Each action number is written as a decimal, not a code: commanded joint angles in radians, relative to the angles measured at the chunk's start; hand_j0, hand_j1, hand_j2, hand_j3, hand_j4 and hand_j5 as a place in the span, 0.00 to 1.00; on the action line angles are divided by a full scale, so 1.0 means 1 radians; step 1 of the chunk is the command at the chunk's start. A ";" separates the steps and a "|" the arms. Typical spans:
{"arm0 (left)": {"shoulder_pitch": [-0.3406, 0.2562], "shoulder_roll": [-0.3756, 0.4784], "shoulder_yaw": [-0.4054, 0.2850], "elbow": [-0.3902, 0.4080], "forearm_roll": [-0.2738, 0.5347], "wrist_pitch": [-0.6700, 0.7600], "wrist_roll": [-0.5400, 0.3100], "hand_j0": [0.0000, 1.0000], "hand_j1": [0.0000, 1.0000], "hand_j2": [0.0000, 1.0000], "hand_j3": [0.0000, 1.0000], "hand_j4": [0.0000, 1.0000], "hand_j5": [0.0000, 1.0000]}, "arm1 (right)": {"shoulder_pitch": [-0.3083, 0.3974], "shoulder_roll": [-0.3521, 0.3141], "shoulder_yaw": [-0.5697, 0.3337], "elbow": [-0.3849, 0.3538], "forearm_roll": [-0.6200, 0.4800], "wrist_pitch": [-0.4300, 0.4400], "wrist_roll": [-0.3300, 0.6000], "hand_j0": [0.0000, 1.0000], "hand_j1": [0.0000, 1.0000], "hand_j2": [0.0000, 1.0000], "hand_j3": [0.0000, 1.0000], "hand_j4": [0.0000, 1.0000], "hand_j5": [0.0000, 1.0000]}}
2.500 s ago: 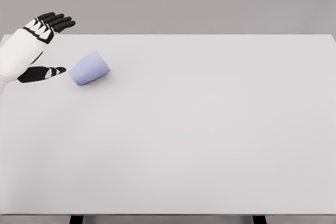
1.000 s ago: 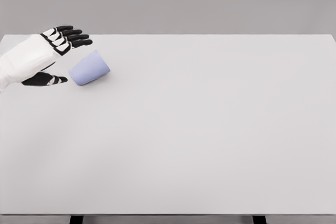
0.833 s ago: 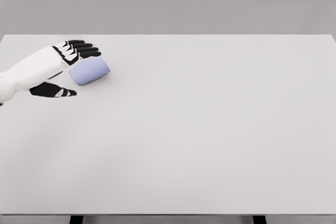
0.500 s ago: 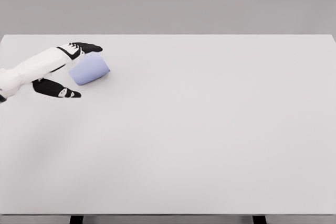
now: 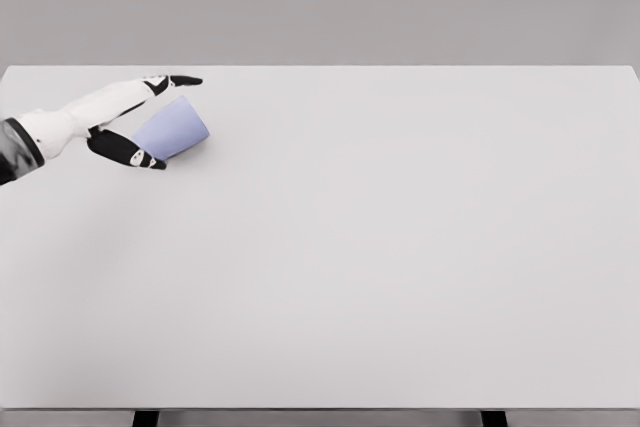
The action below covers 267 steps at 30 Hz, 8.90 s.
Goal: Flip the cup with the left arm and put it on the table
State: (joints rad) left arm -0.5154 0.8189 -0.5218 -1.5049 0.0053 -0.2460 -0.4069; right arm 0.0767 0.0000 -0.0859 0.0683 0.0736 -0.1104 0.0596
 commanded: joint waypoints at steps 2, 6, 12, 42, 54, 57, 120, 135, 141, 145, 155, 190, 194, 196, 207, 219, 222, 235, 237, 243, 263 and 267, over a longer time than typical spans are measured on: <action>-0.002 0.008 -0.010 0.003 0.004 0.004 0.016 1.00 1.00 1.00 1.00 1.00 1.00 | 0.000 0.000 0.000 0.001 0.000 0.000 0.000 1.00 1.00 1.00 1.00 1.00 1.00; -0.015 0.008 -0.006 -0.001 0.001 -0.065 0.016 1.00 1.00 1.00 1.00 1.00 1.00 | 0.000 0.000 0.000 0.001 0.000 0.000 0.000 1.00 1.00 1.00 1.00 1.00 1.00; -0.014 0.011 -0.027 0.014 0.192 -0.110 0.005 1.00 1.00 1.00 1.00 1.00 1.00 | 0.000 0.000 0.000 0.001 0.000 0.000 0.000 1.00 1.00 1.00 1.00 1.00 1.00; -0.101 -0.099 -0.038 0.106 0.214 0.304 -0.058 1.00 1.00 1.00 1.00 1.00 1.00 | 0.000 0.000 0.000 -0.001 0.000 0.000 0.000 1.00 1.00 1.00 1.00 1.00 1.00; -0.106 -0.141 -0.006 0.123 0.162 0.303 -0.089 1.00 1.00 1.00 1.00 1.00 1.00 | 0.000 0.000 0.000 0.001 0.000 0.000 0.000 1.00 1.00 1.00 1.00 1.00 1.00; -0.104 -0.142 0.008 0.123 0.150 0.303 -0.087 1.00 1.00 1.00 1.00 1.00 1.00 | 0.000 0.000 0.000 0.001 0.000 0.000 0.000 1.00 1.00 1.00 1.00 1.00 1.00; -0.100 -0.253 -0.006 0.100 0.033 0.617 0.068 1.00 1.00 1.00 1.00 1.00 1.00 | 0.000 0.000 0.000 0.001 0.000 0.000 0.000 1.00 1.00 1.00 1.00 1.00 1.00; -0.124 -0.193 -0.053 0.111 0.055 0.714 0.069 1.00 1.00 1.00 1.00 1.00 1.00 | 0.000 0.000 0.000 -0.001 0.000 0.000 0.000 1.00 1.00 1.00 1.00 1.00 1.00; -0.156 -0.191 -0.115 0.118 0.054 0.714 0.069 1.00 1.00 1.00 1.00 1.00 1.00 | 0.000 0.000 0.000 0.001 0.000 0.000 0.000 1.00 1.00 1.00 1.00 1.00 1.00; -0.181 -0.190 -0.153 0.129 0.053 0.712 0.069 1.00 1.00 1.00 1.00 1.00 1.00 | 0.000 0.000 0.000 0.001 0.000 0.000 -0.001 1.00 1.00 1.00 1.00 1.00 1.00; -0.227 -0.178 -0.237 0.153 0.053 0.712 0.071 1.00 1.00 1.00 1.00 1.00 1.00 | 0.000 0.000 0.000 -0.001 0.000 0.000 0.000 1.00 1.00 1.00 1.00 1.00 1.00; -0.321 -0.207 -0.350 0.250 0.053 0.714 0.071 1.00 1.00 1.00 1.00 1.00 1.00 | 0.000 0.000 0.000 0.001 0.000 0.000 0.000 1.00 1.00 1.00 1.00 1.00 1.00; -0.328 -0.214 -0.353 0.250 0.051 0.714 0.071 0.91 0.91 0.91 0.91 0.91 0.91 | 0.000 0.000 0.000 0.001 0.000 0.000 0.000 1.00 1.00 1.00 1.00 1.00 1.00; -0.328 -0.216 -0.359 0.250 0.053 0.714 0.069 0.88 0.88 0.88 0.88 0.88 0.88 | 0.000 0.000 0.000 -0.001 0.000 0.000 0.000 1.00 1.00 1.00 1.00 1.00 1.00; -0.342 -0.222 -0.371 0.250 0.053 0.714 0.068 0.75 0.75 0.75 0.75 0.75 0.75 | 0.000 0.000 0.000 0.001 0.000 0.000 0.000 1.00 1.00 1.00 1.00 1.00 1.00; -0.371 -0.213 -0.351 0.249 0.055 0.714 0.069 0.76 0.76 0.76 0.76 0.76 0.76 | 0.000 0.000 0.000 0.001 0.000 0.000 0.000 1.00 1.00 1.00 1.00 1.00 1.00; -0.373 -0.219 -0.334 0.247 0.061 0.714 0.069 0.76 0.76 0.76 0.76 0.76 0.76 | 0.000 0.000 0.000 0.001 0.000 0.000 0.000 1.00 1.00 1.00 1.00 1.00 1.00; -0.362 -0.237 -0.254 0.236 0.071 0.700 0.069 0.78 0.78 0.78 0.78 0.78 0.78 | 0.000 0.000 0.000 0.001 0.000 0.000 0.000 1.00 1.00 1.00 1.00 1.00 1.00; -0.351 -0.237 -0.227 0.235 0.071 0.695 0.069 0.78 0.78 0.78 0.78 0.78 0.78 | 0.000 0.000 0.000 0.001 0.000 0.000 0.000 1.00 1.00 1.00 1.00 1.00 1.00; -0.328 -0.257 -0.175 0.215 0.070 0.648 0.069 0.78 0.78 0.78 0.78 0.78 0.78 | 0.000 0.000 0.000 0.001 0.000 0.000 0.000 1.00 1.00 1.00 1.00 1.00 1.00; -0.250 -0.311 -0.067 0.210 0.065 0.591 0.071 0.78 0.78 0.78 0.78 0.78 0.78 | 0.000 0.000 0.000 0.001 0.000 0.000 0.000 1.00 1.00 1.00 1.00 1.00 1.00; -0.249 -0.313 -0.067 0.210 0.064 0.591 0.071 0.79 0.79 0.79 0.79 0.79 0.79 | 0.000 0.000 0.000 0.001 0.000 0.000 0.000 1.00 1.00 1.00 1.00 1.00 1.00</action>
State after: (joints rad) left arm -0.7639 0.5075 -0.5905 -1.2944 0.0689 0.3466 -0.3367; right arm 0.0767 0.0000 -0.0859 0.0687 0.0736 -0.1104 0.0596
